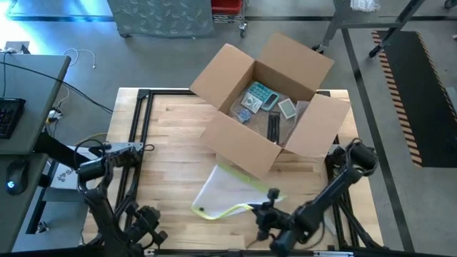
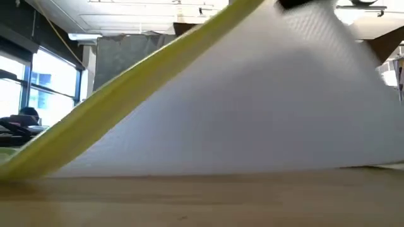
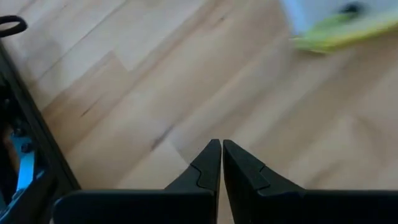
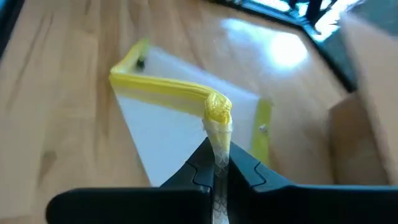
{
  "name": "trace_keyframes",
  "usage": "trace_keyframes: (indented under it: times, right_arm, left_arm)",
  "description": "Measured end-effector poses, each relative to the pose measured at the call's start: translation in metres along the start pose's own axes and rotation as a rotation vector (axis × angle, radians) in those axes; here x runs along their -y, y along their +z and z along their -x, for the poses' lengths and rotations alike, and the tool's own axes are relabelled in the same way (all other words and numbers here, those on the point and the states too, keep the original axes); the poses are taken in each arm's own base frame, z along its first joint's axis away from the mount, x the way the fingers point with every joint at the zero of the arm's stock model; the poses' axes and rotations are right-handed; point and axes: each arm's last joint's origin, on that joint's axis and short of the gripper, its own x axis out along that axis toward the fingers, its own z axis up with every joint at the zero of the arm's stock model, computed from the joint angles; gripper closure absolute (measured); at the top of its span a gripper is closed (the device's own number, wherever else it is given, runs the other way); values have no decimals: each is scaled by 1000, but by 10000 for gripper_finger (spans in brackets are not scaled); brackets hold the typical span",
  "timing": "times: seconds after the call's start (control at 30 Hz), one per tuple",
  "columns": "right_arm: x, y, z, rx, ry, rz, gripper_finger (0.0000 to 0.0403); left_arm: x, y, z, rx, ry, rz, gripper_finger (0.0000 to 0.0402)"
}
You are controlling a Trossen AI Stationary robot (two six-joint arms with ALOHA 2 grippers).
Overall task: Unpack boxes
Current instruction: Open the transparent zipper bag
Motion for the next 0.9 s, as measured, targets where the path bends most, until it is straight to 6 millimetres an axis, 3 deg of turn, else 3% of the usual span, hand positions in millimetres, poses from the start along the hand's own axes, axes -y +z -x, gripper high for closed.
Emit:
trace_keyframes:
  times: [0.23,0.47,0.6,0.77,0.9]
  right_arm:
    - [19,0,-55,-12,163,76,403]
    - [44,-9,-77,-181,157,135,379]
    - [50,-4,-66,-254,144,147,313]
    - [55,21,-33,-269,137,154,231]
    - [48,40,-4,-209,197,177,204]
  left_arm:
    - [4,7,24,-22,-48,-28,387]
    - [11,27,50,-56,-111,-29,315]
    - [15,34,49,-39,-129,-16,288]
    - [31,48,44,139,-253,-65,283]
    - [46,66,37,279,-307,-130,289]
